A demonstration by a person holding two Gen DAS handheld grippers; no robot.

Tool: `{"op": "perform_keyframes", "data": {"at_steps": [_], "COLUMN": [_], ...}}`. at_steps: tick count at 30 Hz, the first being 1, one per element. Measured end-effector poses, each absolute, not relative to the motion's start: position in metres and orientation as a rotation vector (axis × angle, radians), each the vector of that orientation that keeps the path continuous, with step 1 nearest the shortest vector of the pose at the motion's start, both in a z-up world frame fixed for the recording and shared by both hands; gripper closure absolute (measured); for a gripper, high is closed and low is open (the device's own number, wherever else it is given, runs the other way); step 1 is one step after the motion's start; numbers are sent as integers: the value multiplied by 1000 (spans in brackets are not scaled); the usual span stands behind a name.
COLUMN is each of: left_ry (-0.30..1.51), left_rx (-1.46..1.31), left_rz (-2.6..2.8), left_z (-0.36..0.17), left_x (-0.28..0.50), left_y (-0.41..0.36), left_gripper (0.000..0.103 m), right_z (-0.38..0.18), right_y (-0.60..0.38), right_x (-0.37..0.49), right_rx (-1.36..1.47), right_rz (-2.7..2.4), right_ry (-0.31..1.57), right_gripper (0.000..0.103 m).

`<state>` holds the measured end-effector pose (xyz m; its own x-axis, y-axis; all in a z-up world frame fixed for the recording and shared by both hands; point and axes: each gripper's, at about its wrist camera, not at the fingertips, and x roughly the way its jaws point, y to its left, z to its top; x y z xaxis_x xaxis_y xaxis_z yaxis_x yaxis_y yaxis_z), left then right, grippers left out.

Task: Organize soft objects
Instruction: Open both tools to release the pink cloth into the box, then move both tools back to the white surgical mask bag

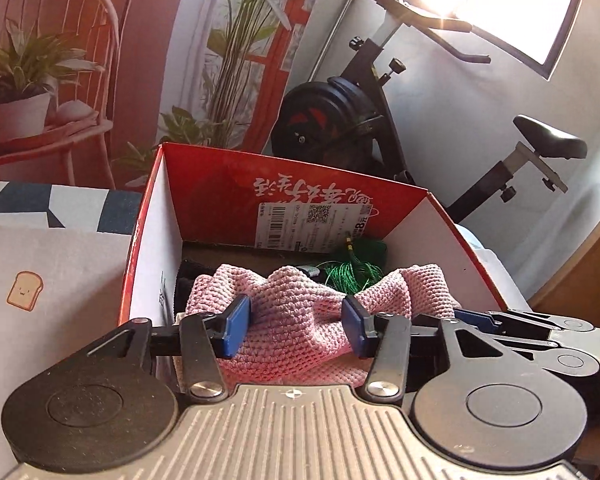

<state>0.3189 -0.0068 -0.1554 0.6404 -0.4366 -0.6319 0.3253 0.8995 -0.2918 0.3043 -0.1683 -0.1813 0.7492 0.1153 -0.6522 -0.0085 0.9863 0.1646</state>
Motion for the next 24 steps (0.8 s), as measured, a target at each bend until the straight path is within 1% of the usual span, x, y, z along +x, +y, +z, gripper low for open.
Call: {"op": "perform_keyframes", "data": {"at_steps": [1,2,3,4,6,7,8,9,10,11,12,13,14,18,24], "left_ry": [751,740,729,719,696,689,683,679,674,666,658,649,639,630,644], "left_rx": [-154,-146,-134,-123,-102,-95,-91,-89,-90,-93,-93,-90,-83,-38,-29], "left_rz": [-445,-453,-456,-454,-450,-450,-447,-445,-443,-444,-444,-444,-444,-431,-415], "left_z": [-153,-149,-146,-143,-138,-135,-133,-131,-128,-125,-122,-120,-117,-113,-122], "left_x": [316,313,310,306,299,295,291,287,283,278,273,268,262,246,229], "left_y": [-7,-8,-9,-10,-10,-10,-8,-7,-4,-1,1,4,7,13,25], "left_gripper": [44,39,32,28,19,17,14,13,12,10,7,5,3,0,0], "right_z": [-178,-173,-168,-164,-155,-151,-148,-144,-142,-139,-137,-135,-134,-133,-143], "right_y": [-167,-167,-166,-165,-164,-164,-164,-164,-164,-165,-166,-167,-168,-170,-171], "right_x": [301,296,292,287,278,274,270,266,262,257,252,248,245,229,207], "right_rx": [141,121,103,87,60,54,49,44,41,38,38,39,41,47,19], "right_rz": [71,73,75,76,69,64,58,49,42,34,27,21,18,13,15], "right_ry": [709,688,668,651,623,615,608,603,598,591,584,580,579,582,590], "right_gripper": [68,60,52,49,38,35,31,24,20,12,8,6,1,1,1]}}
